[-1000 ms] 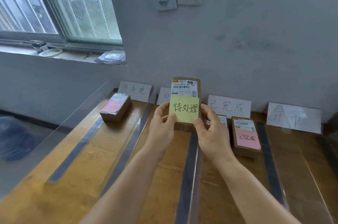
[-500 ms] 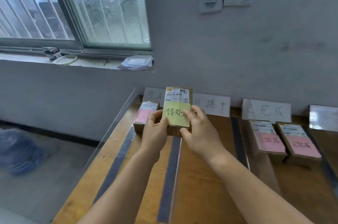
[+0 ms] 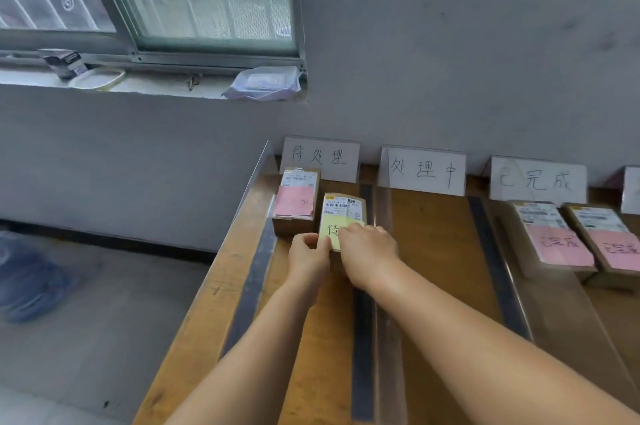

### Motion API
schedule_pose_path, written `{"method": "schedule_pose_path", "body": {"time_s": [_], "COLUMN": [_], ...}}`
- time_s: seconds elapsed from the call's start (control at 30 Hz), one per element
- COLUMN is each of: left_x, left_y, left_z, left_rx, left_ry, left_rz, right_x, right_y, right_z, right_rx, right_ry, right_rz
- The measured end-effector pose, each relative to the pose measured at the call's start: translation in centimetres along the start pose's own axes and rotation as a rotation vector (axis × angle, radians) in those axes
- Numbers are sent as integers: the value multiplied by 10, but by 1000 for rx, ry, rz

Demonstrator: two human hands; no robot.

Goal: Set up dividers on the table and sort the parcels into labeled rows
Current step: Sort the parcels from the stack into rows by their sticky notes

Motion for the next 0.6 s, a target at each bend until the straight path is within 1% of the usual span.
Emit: {"method": "schedule_pose_path", "body": {"time_s": [0.13, 0.2, 0.27, 0.33, 0.37, 0.4, 0.43, 0.53, 0.6], "left_x": [-6, -6, -3, 3, 7, 11, 15, 23, 27], "left_y": [-2, 0, 5, 12, 15, 17, 18, 18, 18], "left_z": [-17, -22, -26, -28, -29, -32, -36, -52, -60], "left_rx": [38, 68, 140, 281, 326, 326, 291, 172, 126], "left_ry": [-7, -51, -163, -347, -450, -528, -565, -550, -561], "left_rz": [-107, -211, -386, -599, -703, -801, -893, -1126, -1228], "right_x": [1, 1, 1, 2, 2, 3, 4, 6, 8], "right_y": [-14, -19, -21, -22, -22, -20, -19, -14, -12], "right_z": [-19, -26, -33, -38, -42, -45, -49, -63, -72], "right_rx": [-69, -72, -52, -30, -22, -15, -9, -2, -1], "right_ry": [-45, -62, -69, -68, -69, -70, -70, -72, -91], "right_rz": [29, 27, 34, 33, 29, 30, 38, 74, 64]}}
Point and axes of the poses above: each hand's wrist, its own z-axis away from the middle knuckle, its own y-axis out of the back of the hand, x = y × z, the point moved 2 cm from there along -z, towards the middle knuckle, and after that the axes turned 6 degrees about y, right-handed, at the moved point
